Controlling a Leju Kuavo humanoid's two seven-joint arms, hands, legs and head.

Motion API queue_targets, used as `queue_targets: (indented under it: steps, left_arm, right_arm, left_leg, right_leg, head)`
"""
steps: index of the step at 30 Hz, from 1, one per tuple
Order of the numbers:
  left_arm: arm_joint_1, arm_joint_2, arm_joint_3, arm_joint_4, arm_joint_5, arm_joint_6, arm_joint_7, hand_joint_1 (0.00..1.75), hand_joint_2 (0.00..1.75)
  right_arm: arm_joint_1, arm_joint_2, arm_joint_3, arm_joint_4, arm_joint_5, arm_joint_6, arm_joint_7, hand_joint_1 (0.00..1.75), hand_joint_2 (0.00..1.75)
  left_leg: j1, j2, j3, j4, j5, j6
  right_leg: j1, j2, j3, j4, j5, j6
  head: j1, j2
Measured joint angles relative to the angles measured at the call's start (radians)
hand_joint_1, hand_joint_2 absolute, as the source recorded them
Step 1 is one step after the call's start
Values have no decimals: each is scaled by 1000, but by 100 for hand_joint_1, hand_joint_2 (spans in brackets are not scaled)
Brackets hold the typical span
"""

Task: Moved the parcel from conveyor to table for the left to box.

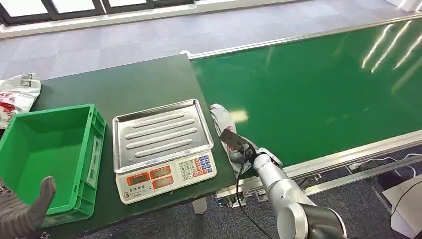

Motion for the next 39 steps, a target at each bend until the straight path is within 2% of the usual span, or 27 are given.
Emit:
queue_targets:
  steps: [7, 11, 13, 15, 20, 33, 36, 39]
  left_arm:
    - [4, -1, 1, -7, -13, -8, 0, 0, 175]
    - [30, -2, 8, -40, -17, -2, 0, 0, 175]
    - [42, -3, 15, -54, -19, -2, 0, 0, 175]
    - [47, -7, 19, -61, -27, -4, 0, 0, 175]
    - [59, -13, 23, -73, -31, -5, 0, 0, 175]
    - [62, -18, 29, -79, -31, 1, 0, 0, 175]
    - [76, -18, 29, -91, -31, 15, 0, 0, 175]
    - [100, -30, 30, -113, -43, 20, 0, 0, 175]
  right_arm:
    - [2, 5, 16, 0, -18, -47, -7, 175, 175]
    - [39, 24, 17, -53, -117, -177, -73, 175, 175]
    - [51, 37, 18, -110, -151, -169, -57, 175, 175]
    - [62, 46, 24, -146, -163, -164, -50, 175, 175]
    - [77, 58, 38, -201, -169, -164, -47, 175, 175]
    - [83, 66, 68, -230, -227, -196, -60, 175, 175]
    - [99, 75, 69, -270, -305, -289, -100, 175, 175]
    - [178, 124, 69, -496, -441, -545, -143, 175, 175]
  left_leg:
    - [0, 1, 0, 0, 0, -1]
    - [0, 0, -4, 0, 0, -1]
    - [0, -1, -5, 0, 1, -3]
    - [0, -5, 0, 0, 3, -5]
    - [0, -11, -2, 1, 4, -4]
    - [-1, -15, -4, 3, 5, -3]
    - [-1, -16, -4, 3, 5, -3]
    - [-2, -25, -7, 3, 6, -3]
  right_leg:
    - [0, 1, 0, 1, 0, 0]
    - [0, 0, -4, 2, 0, 0]
    - [0, -1, -6, 3, 0, 0]
    - [0, -6, -7, 3, 0, -1]
    - [-1, -12, -6, 3, 0, -1]
    - [-1, -16, -6, 3, 0, 0]
    - [-1, -17, -6, 3, 0, 0]
    - [-2, -25, -6, 3, -2, -1]
  head:
    - [0, 0]
    - [0, 0]
    - [0, 0]
    - [0, 0]
    - [0, 0]
    - [0, 0]
    - [0, 0]
    - [0, 0]
